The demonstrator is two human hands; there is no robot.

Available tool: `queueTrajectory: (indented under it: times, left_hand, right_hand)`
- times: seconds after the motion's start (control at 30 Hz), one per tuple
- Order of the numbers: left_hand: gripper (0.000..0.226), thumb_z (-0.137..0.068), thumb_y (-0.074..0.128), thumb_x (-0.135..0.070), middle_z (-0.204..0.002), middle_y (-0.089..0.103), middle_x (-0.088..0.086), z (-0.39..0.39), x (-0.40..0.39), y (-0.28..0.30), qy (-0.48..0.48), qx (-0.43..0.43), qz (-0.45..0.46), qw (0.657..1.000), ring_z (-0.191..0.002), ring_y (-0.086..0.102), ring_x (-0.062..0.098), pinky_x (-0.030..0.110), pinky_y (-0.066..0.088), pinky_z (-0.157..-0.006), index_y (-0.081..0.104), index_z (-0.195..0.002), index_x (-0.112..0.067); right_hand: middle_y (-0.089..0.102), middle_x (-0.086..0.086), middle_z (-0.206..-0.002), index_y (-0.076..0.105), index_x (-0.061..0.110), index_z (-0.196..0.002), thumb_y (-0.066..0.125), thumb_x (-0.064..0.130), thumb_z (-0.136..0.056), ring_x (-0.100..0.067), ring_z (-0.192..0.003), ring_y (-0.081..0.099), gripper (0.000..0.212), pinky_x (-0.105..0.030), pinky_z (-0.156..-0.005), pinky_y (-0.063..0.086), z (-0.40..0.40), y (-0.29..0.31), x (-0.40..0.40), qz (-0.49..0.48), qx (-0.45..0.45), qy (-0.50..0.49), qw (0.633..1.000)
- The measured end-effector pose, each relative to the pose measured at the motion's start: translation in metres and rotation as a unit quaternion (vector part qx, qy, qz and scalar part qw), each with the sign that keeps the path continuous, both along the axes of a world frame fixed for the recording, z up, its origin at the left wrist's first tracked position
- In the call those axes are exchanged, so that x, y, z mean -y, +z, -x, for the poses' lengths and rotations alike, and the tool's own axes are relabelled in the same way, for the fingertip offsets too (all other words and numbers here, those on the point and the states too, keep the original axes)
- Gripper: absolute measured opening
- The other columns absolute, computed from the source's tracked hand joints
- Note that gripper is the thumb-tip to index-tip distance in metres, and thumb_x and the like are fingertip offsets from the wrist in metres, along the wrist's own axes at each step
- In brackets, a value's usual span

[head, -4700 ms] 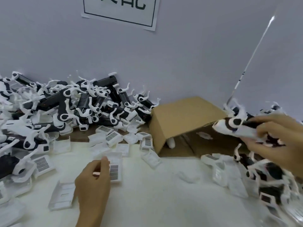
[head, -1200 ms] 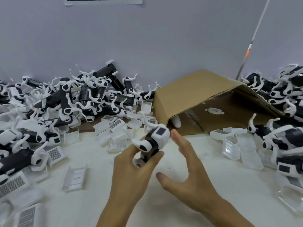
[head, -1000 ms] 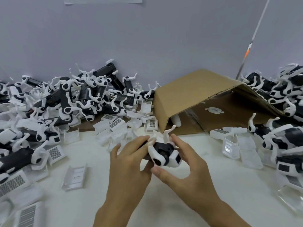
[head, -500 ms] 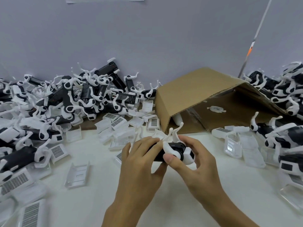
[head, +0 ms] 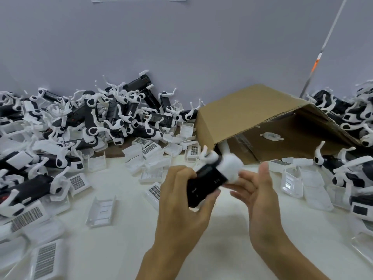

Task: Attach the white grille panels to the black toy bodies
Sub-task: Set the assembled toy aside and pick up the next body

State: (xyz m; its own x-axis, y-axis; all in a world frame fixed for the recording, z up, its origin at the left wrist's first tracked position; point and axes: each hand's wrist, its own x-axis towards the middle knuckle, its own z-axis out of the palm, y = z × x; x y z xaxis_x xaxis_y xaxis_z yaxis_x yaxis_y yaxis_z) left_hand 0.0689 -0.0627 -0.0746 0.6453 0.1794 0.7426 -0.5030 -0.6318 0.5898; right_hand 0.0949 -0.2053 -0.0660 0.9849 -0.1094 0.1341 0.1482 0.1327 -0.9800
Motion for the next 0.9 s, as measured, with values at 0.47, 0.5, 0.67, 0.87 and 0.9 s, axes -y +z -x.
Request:
queueTrajectory:
  times: [0.47,0.5,0.67,0.87,0.9]
  left_hand:
    - [0.045,-0.096,0.049,-0.04,-0.093,0.071,0.018,0.009,0.002,0.032,-0.258,-0.268,0.632,0.68,-0.08,0.069,0.023,0.029,0.06,-0.07,0.076,-0.109,-0.007]
    - [0.048,-0.095,0.049,-0.043,-0.091,0.071,0.017,0.01,0.004,0.032,-0.267,-0.276,0.631,0.674,-0.077,0.069,0.023,0.028,0.06,-0.067,0.076,-0.108,-0.006]
    - [0.052,-0.094,0.05,-0.045,-0.087,0.067,0.016,0.01,0.009,0.03,-0.29,-0.278,0.646,0.649,-0.072,0.067,0.021,0.025,0.058,-0.061,0.073,-0.114,-0.002]
    - [0.05,-0.086,0.054,-0.046,-0.085,0.069,0.015,0.011,0.009,0.03,-0.285,-0.282,0.629,0.666,-0.072,0.068,0.021,0.026,0.059,-0.063,0.077,-0.102,-0.004]
    - [0.051,-0.087,0.054,-0.047,-0.085,0.069,0.016,0.011,0.008,0.03,-0.284,-0.284,0.627,0.667,-0.071,0.068,0.021,0.026,0.059,-0.063,0.076,-0.104,-0.004]
  right_hand:
    - [0.047,0.014,-0.143,0.061,0.047,-0.121,0.078,0.045,-0.077,-0.005,-0.135,0.046,0.047,-0.005,-0.102,0.035,0.015,-0.012,-0.007,0.276,0.318,0.061,0.905]
    - [0.048,0.017,-0.141,0.064,0.045,-0.113,0.077,0.043,-0.077,-0.001,-0.134,0.047,0.038,-0.003,-0.101,0.035,0.015,-0.012,-0.007,0.274,0.313,0.066,0.907]
    - [0.049,0.022,-0.137,0.067,0.04,-0.101,0.081,0.032,-0.075,-0.007,-0.134,0.048,0.031,-0.013,-0.101,0.044,0.016,-0.01,-0.007,0.227,0.256,0.109,0.933]
    - [0.048,0.021,-0.131,0.068,0.034,-0.091,0.081,0.028,-0.074,-0.008,-0.132,0.048,0.023,-0.01,-0.098,0.045,0.021,-0.01,-0.011,0.197,0.234,0.109,0.946]
    - [0.049,0.021,-0.13,0.069,0.033,-0.09,0.082,0.029,-0.075,-0.008,-0.132,0.048,0.021,-0.01,-0.098,0.046,0.021,-0.01,-0.011,0.197,0.234,0.109,0.946]
